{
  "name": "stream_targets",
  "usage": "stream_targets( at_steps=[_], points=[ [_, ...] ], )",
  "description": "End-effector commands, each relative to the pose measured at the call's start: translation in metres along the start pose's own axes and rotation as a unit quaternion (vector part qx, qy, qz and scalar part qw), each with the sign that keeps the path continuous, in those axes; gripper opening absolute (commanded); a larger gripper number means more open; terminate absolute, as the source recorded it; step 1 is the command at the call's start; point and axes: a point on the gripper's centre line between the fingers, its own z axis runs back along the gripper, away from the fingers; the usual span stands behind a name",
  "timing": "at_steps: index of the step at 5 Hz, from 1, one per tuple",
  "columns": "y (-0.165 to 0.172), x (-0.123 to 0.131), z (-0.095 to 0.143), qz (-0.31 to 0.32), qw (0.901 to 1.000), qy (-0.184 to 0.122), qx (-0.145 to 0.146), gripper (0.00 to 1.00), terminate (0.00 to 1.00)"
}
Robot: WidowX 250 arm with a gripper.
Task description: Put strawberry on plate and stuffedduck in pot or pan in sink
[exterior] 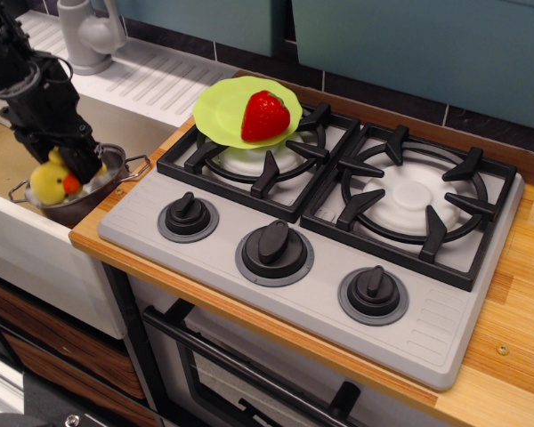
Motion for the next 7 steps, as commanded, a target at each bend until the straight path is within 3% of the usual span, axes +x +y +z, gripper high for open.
stream_targets(
  at_steps=[1,3,5,6,7],
  points=[
    [-0.012,0.013,0.029,-0.005,0.9996,-0.013,0.023,1.00,0.00],
    [-0.029,0.023,0.089,-0.007,0.9978,0.024,0.061,1.00,0.00],
    [-0.047,0.035,0.129,-0.014,0.9950,0.047,0.086,1.00,0.00],
    [-0.054,0.040,0.144,-0.029,0.9936,0.043,0.100,1.00,0.00],
    [-0.054,0.040,0.144,-0.029,0.9936,0.043,0.100,1.00,0.00]
  ],
)
